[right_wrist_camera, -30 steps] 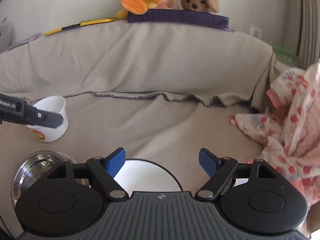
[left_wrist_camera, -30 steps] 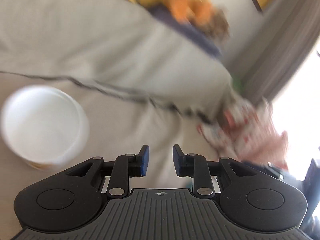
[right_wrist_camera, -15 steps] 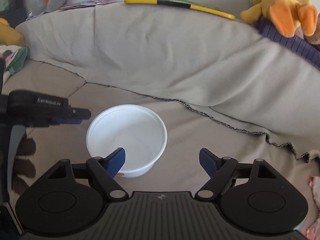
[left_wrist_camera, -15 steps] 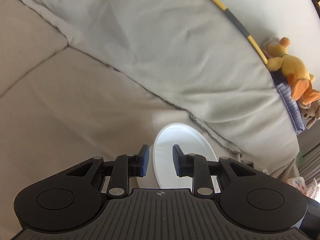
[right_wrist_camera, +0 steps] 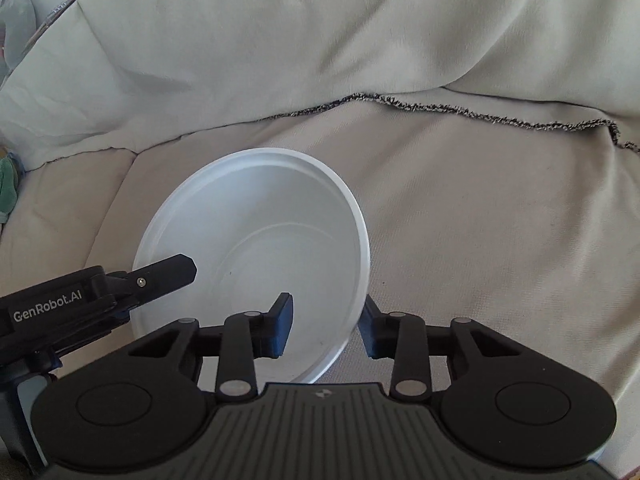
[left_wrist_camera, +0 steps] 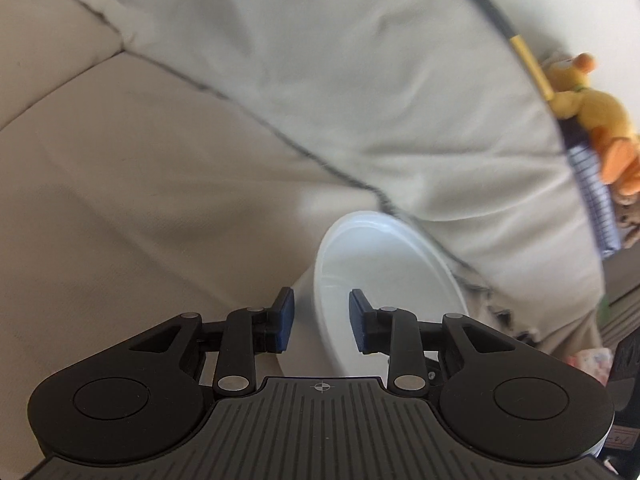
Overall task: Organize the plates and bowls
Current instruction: 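Grasp the rim of the white plastic bowl with the right gripper, then carry the white plastic bowl and lower it into the blue bowl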
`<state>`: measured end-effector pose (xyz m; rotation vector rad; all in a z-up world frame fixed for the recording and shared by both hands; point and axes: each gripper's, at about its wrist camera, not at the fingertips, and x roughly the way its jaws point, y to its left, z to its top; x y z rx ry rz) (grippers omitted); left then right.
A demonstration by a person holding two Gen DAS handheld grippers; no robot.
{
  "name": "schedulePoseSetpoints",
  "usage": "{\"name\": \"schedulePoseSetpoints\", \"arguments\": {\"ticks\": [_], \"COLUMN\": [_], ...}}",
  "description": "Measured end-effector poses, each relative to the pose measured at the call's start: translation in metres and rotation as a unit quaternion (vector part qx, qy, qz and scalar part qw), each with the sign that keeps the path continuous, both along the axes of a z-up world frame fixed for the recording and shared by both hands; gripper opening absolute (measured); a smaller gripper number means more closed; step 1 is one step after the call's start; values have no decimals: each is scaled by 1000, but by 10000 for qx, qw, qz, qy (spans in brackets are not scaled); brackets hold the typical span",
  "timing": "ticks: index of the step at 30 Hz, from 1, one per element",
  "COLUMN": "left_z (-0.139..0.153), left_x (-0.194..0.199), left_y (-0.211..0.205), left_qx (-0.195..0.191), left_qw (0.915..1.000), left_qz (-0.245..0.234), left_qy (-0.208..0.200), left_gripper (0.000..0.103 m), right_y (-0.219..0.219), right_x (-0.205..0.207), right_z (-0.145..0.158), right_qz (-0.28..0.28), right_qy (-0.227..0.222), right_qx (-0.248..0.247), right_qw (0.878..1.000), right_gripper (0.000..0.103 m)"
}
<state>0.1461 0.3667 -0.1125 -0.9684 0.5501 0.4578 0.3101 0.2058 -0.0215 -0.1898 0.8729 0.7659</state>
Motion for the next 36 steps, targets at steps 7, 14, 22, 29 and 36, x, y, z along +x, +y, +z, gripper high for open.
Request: {"name": "schedulePoseSetpoints", "arguments": {"ticks": [7, 14, 22, 29, 36], "left_z": [70, 89, 70, 43, 44], "left_x": [-18, -4, 40, 62, 62], "left_y": [-68, -182, -263, -292, -292], "left_qx": [577, 975, 600, 729, 737], "left_qw": [9907, 9750, 9588, 9567, 9576], "left_qz": [-629, -1674, -2709, -2818, -2781], "left_qy": [-1057, -1090, -617, 60, 159], "left_gripper": [28, 28, 27, 28, 28], "right_y": [-98, -216, -332, -362, -361], "right_x": [-37, -96, -84, -61, -62], "right_z": [67, 76, 39, -7, -24], "right_qz": [15, -195, -832, -1090, -1129], "right_qy": [-493, -1756, -1437, -981, -1073], "right_qx": [629, 449, 567, 838, 902], "right_qw": [9968, 9832, 9845, 9856, 9837], "right_gripper": [30, 30, 30, 30, 31]}}
